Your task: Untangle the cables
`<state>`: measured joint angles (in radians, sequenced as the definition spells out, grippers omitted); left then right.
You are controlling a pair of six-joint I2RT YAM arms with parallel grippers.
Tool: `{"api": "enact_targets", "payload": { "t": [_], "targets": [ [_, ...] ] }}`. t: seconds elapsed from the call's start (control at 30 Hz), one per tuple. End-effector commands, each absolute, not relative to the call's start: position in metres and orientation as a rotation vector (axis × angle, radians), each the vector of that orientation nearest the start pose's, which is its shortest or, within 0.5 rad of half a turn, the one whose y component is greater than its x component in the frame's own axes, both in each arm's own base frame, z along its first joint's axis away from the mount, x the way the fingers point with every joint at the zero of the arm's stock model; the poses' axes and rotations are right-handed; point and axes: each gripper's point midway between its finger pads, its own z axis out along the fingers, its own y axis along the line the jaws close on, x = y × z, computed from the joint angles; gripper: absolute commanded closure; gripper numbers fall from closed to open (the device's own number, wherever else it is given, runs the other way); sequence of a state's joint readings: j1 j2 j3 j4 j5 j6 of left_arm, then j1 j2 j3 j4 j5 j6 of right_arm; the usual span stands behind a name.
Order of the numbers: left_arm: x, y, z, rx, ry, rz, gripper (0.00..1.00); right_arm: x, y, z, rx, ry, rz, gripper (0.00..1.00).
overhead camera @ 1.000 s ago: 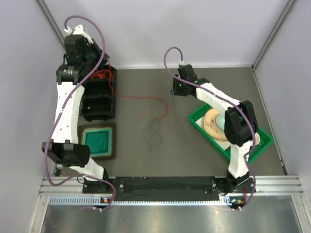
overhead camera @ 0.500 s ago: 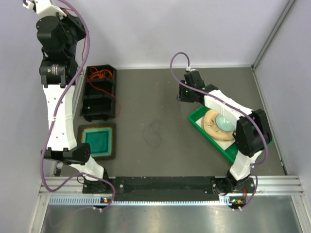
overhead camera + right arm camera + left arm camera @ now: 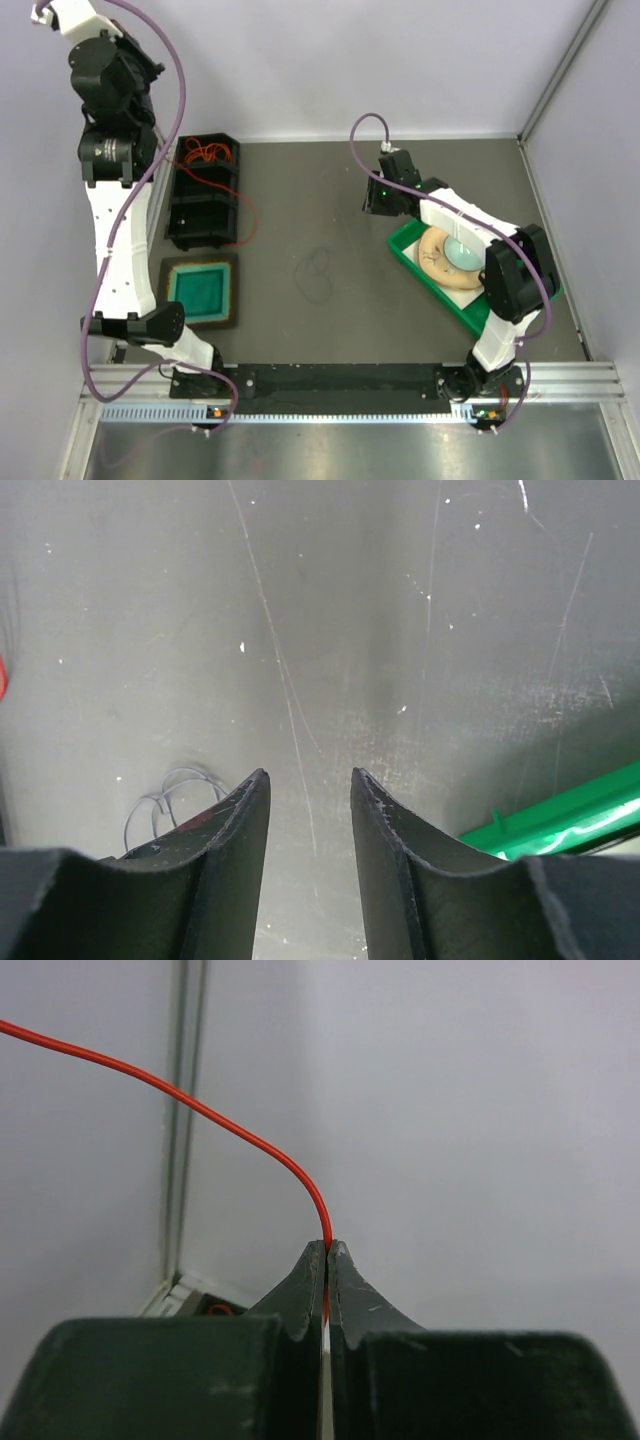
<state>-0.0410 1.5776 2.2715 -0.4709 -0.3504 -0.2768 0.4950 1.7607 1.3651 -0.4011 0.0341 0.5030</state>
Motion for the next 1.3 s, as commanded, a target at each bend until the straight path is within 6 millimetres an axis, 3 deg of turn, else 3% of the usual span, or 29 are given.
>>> {"api": "enact_targets", "payload": {
  "t": [0.0, 0.1, 0.23, 0.5, 0.7, 0.77, 0.8, 0.83, 0.87, 0.9, 0.97, 1.0, 1.03, 1.07, 1.13, 1.23, 1.27],
  "targets": [
    [0.439, 0.056, 0.525, -0.532, 1.452, 0.151, 1.00, 0.409, 0.242, 0.134, 0.035, 2.382, 0.485, 0.62],
    [0.470, 0.046, 0.461, -0.533, 1.602, 0.126, 1.00, 0.409, 0.241, 0.133, 0.035, 2.387, 0.483, 0.62],
    [0.502, 0.036, 0.399, -0.542, 1.734, 0.105, 1.00, 0.407, 0.240, 0.131, 0.036, 2.392, 0.476, 0.62],
    [0.532, 0.047, 0.310, -0.630, 1.862, 0.212, 1.00, 0.406, 0.240, 0.124, 0.039, 2.405, 0.475, 0.62],
    [0.542, 0.056, 0.246, -0.670, 1.978, 0.324, 1.00, 0.406, 0.242, 0.120, 0.037, 2.412, 0.482, 0.63],
    [0.547, 0.054, 0.234, -0.663, 2.010, 0.326, 1.00, 0.406, 0.242, 0.120, 0.037, 2.411, 0.480, 0.63],
    [0.553, 0.053, 0.215, -0.657, 2.050, 0.339, 1.00, 0.406, 0.241, 0.120, 0.039, 2.413, 0.479, 0.63],
    [0.557, 0.053, 0.210, -0.654, 2.066, 0.344, 1.00, 0.406, 0.241, 0.120, 0.037, 2.413, 0.480, 0.63],
    [0.563, 0.052, 0.219, -0.654, 2.048, 0.328, 1.00, 0.405, 0.241, 0.119, 0.039, 2.414, 0.480, 0.63],
    [0.568, 0.047, 0.211, -0.641, 2.074, 0.306, 1.00, 0.405, 0.241, 0.120, 0.039, 2.413, 0.480, 0.63],
    [0.575, 0.041, 0.219, -0.605, 2.062, 0.259, 1.00, 0.404, 0.240, 0.118, 0.039, 2.417, 0.478, 0.63],
    [0.583, 0.038, 0.240, -0.590, 1.988, 0.216, 1.00, 0.404, 0.240, 0.117, 0.041, 2.419, 0.478, 0.63],
    [0.587, 0.032, 0.246, -0.555, 1.967, 0.172, 1.00, 0.404, 0.240, 0.116, 0.043, 2.420, 0.477, 0.63],
    [0.585, 0.032, 0.240, -0.520, 1.974, 0.175, 1.00, 0.404, 0.240, 0.117, 0.041, 2.419, 0.478, 0.63],
    [0.591, 0.030, 0.264, -0.502, 1.885, 0.139, 1.00, 0.405, 0.241, 0.116, 0.041, 2.418, 0.479, 0.63],
    [0.593, 0.034, 0.283, -0.576, 1.780, 0.115, 1.00, 0.406, 0.242, 0.114, 0.045, 2.418, 0.480, 0.63],
    [0.592, 0.036, 0.279, -0.617, 1.762, 0.103, 1.00, 0.405, 0.245, 0.112, 0.038, 2.428, 0.503, 0.64]
  ]
}}
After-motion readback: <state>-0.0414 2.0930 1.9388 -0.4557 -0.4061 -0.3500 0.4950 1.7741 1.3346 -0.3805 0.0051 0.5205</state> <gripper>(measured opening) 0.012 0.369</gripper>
